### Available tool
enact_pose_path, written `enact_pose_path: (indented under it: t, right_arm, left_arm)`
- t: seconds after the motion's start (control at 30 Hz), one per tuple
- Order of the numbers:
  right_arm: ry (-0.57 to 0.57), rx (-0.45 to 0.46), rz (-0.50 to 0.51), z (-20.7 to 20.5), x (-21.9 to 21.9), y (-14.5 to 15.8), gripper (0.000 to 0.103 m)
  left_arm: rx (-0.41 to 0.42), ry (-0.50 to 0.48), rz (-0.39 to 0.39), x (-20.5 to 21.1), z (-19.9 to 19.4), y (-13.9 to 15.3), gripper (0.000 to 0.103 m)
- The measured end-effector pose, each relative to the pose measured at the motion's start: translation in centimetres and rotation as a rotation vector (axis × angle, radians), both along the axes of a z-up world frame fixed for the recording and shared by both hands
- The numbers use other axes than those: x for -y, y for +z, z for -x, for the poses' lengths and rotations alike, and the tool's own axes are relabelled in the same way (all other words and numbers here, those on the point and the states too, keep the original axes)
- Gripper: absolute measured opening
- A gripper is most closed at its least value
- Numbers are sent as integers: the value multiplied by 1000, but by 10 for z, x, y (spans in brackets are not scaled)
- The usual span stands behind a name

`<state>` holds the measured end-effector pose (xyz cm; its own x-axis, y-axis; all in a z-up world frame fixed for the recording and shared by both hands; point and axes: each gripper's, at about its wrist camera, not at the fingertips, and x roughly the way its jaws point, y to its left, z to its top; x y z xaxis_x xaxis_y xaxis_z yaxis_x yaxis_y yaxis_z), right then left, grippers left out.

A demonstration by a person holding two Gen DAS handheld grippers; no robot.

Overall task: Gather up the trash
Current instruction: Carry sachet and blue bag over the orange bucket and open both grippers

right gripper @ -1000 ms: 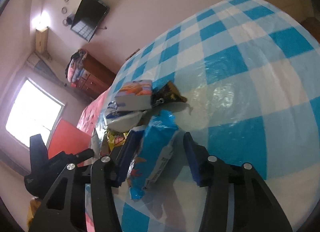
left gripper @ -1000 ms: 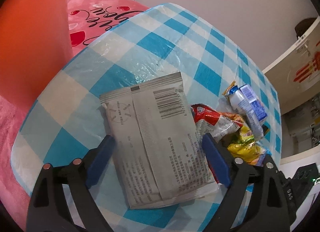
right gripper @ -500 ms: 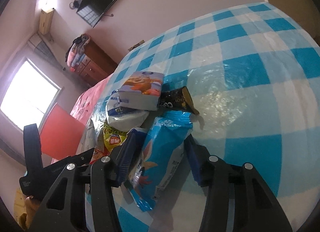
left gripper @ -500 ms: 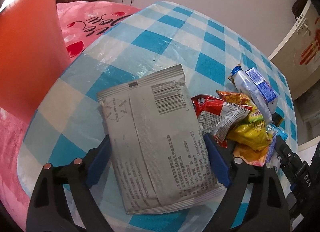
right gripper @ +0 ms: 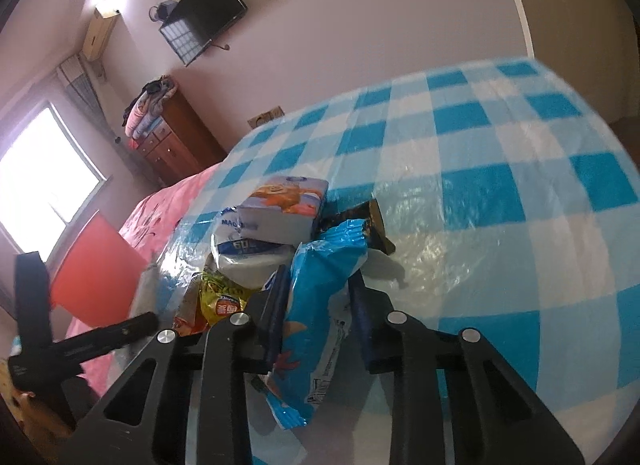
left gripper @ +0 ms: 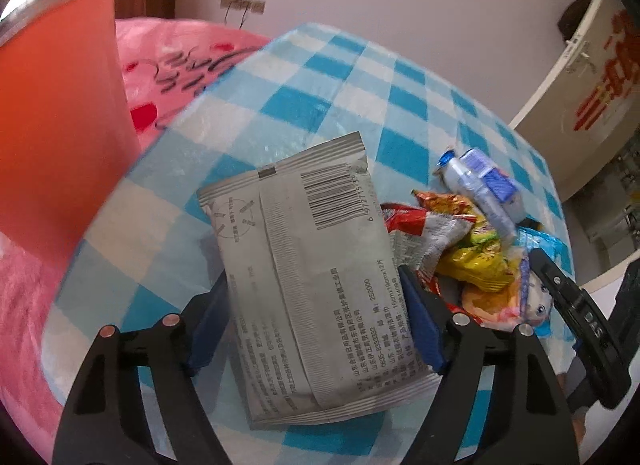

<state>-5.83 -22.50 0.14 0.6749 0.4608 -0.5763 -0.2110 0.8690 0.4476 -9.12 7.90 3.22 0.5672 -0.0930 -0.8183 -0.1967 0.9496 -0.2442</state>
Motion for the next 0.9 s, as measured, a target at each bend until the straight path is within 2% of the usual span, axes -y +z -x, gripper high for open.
enact_pose_path:
  t: [0.13,0.3,0.5,0.77,0.9]
  right_arm:
    - [-28,43,-4,5,5,4,30]
    - [-73,73,-79,7,23,6,30]
    - [-112,66,-117,10,33,8,30]
    - [-172,105,-65,29,39,42,30]
    - [-146,127,-28,33,23,65,30]
  left_arm:
    - [50,-23,10,-8,13,15,78]
    - [89,-54,16,-14,30,26,78]
    - [137,-86,-1,-17,51,40,78]
    - [233,-154,-61,-16,57,60,78]
    - [273,-172,-73,-20,57,72,78]
